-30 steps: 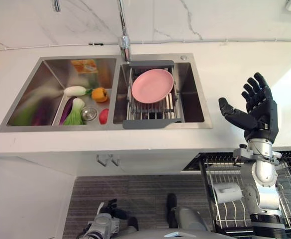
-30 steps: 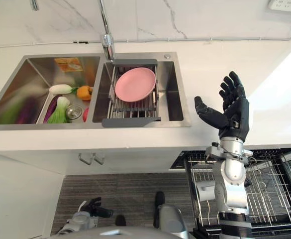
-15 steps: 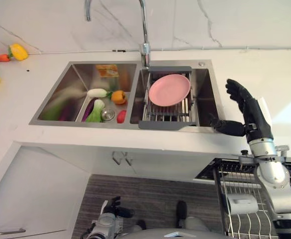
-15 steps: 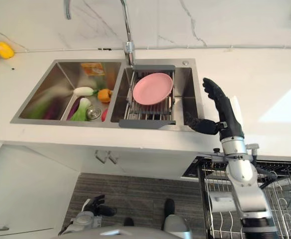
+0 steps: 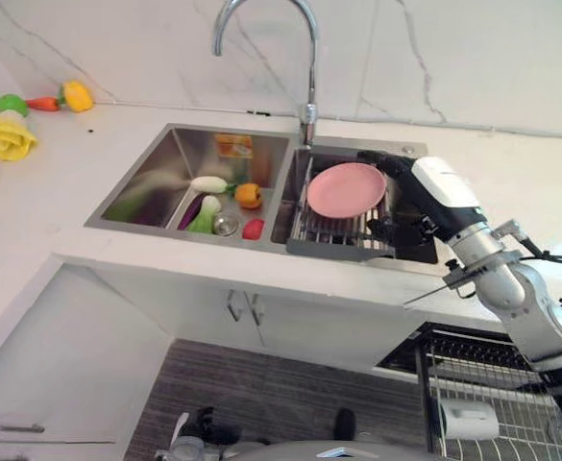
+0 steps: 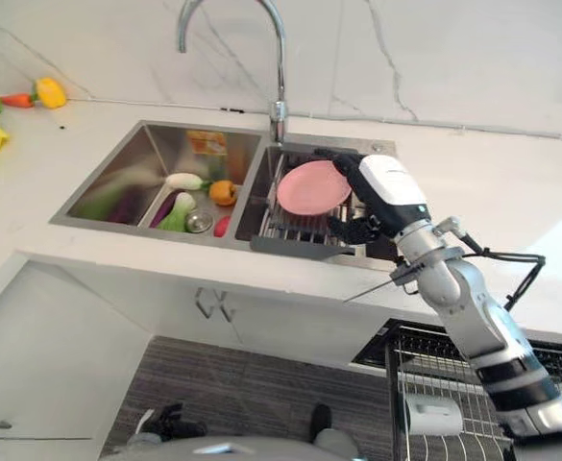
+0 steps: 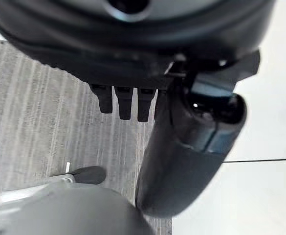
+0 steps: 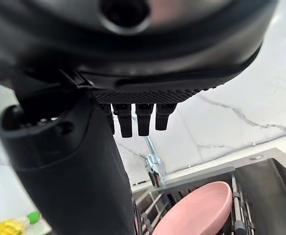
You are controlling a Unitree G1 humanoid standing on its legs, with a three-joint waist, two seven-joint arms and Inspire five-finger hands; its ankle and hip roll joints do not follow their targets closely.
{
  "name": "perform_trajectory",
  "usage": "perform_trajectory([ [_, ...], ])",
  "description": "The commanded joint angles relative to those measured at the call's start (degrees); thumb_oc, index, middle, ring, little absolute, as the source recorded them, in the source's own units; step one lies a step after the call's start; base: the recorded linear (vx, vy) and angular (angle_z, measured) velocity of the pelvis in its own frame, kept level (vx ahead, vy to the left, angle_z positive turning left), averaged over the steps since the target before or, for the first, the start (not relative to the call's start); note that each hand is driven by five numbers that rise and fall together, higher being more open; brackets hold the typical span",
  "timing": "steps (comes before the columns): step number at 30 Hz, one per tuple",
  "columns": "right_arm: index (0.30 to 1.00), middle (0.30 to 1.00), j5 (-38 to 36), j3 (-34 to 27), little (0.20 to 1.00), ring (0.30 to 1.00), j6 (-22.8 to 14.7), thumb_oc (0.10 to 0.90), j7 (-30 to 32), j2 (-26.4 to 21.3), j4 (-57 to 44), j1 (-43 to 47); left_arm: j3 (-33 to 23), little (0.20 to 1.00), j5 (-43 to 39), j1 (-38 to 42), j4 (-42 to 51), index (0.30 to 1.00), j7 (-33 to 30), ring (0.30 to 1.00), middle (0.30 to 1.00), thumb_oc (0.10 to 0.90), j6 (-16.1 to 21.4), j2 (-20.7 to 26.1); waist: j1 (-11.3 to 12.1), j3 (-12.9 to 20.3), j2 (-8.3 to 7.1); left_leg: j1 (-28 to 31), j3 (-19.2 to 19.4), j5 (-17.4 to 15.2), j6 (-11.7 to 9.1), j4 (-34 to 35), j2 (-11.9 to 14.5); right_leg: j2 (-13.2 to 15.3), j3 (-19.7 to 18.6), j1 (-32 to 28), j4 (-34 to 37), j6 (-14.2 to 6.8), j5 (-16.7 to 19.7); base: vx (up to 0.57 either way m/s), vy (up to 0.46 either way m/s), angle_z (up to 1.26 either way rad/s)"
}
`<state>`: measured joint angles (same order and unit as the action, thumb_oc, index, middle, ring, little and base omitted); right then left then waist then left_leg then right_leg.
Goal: Place the dishes in the dishwasher.
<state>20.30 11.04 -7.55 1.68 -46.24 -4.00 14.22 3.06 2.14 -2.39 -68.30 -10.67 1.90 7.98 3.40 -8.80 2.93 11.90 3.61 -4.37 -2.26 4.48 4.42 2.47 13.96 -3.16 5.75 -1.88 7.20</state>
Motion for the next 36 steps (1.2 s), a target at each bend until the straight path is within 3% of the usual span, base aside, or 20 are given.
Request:
perform_trajectory([
  [1,0.9,0.9,1.47,-2.62,0.9,0.9,-0.37,0.8,1.86,-0.36,-3.09,3.94,2.93,0.9,1.12,0.49,-3.4,0.9,-0.06,0.9,0.9,0.8,0.24,2.55,0.77,2.37,-4.35,-3.03,1.8,4.32,-2.33,0.52,-0.29,4.38,-0.81,-8.62,-0.75,-5.06,-10.4,-0.02,0.003,0.1],
  [7,0.9,0.9,5.81,4.41,0.9,0.9,1.45,0.8,0.03,-3.22,6.68,11.15,3.43,0.9,0.68,0.2,-3.93,0.9,0.68,0.9,0.9,0.8,-0.14,2.87,2.24,2.27,-4.68,-3.52,0.47,4.76,-2.55,0.49,-0.33,4.41,0.59,-8.91,-0.75,-4.99,-10.37,-0.03,0.001,0.12],
  [15,0.9,0.9,9.67,8.51,0.9,0.9,2.47,0.8,-0.37,-4.56,12.96,15.38,3.14,0.9,0.33,-0.11,-4.78,0.9,0.9,0.9,0.9,0.8,-0.38,2.99,3.48,2.16,-4.78,-4.38,-0.85,5.27,-2.81,0.41,-0.46,4.38,1.95,-9.04,-0.75,-4.84,-10.37,-0.02,-0.003,0.09],
  [22,0.9,0.9,18.34,10.95,0.9,0.9,4.6,0.8,4.22,-2.9,20.71,18.36,3.43,0.9,-0.16,0.1,-5.02,0.9,-0.12,0.9,0.9,0.8,-0.44,2.59,4.69,1.99,-4.52,-5.14,-2.36,5.71,-3.31,0.41,-0.56,4.48,3.57,-9.4,-0.75,-4.79,-10.61,-0.01,-0.009,0.08],
  [34,0.9,0.9,25.86,15.15,0.9,0.9,8.38,0.8,10.3,0.9,30.59,24.54,4.59,0.9,-0.71,0.55,-5.14,0.9,-1.59,0.9,0.9,0.8,-0.52,2.01,6.0,2.01,-3.94,-6.31,-4.38,6.43,-3.95,0.35,-0.67,4.61,5.8,-9.85,-0.75,-4.6,-11.0,-0.01,-0.01,0.13],
  [35,0.509,0.509,27.02,15.33,0.509,0.509,9.14,0.54,12.3,2.1,32.56,25.01,4.96,0.9,-0.84,0.56,-5.15,0.9,-2.0,0.9,0.9,0.8,-0.37,1.88,6.33,1.99,-3.7,-6.41,-4.68,6.56,-4.01,0.37,-0.73,4.57,6.15,-9.98,-0.75,-4.56,-11.09,-0.02,-0.007,0.04],
  [36,0.458,0.458,27.03,15.38,0.458,0.458,9.12,0.505,12.43,2.17,32.7,25.06,4.95,0.9,-0.85,0.56,-5.16,0.9,-2.01,0.9,0.9,0.8,-0.35,1.9,6.3,1.99,-3.72,-6.41,-4.71,6.56,-4.02,0.36,-0.74,4.57,6.18,-9.99,-0.75,-4.56,-11.09,-0.02,-0.006,0.05],
])
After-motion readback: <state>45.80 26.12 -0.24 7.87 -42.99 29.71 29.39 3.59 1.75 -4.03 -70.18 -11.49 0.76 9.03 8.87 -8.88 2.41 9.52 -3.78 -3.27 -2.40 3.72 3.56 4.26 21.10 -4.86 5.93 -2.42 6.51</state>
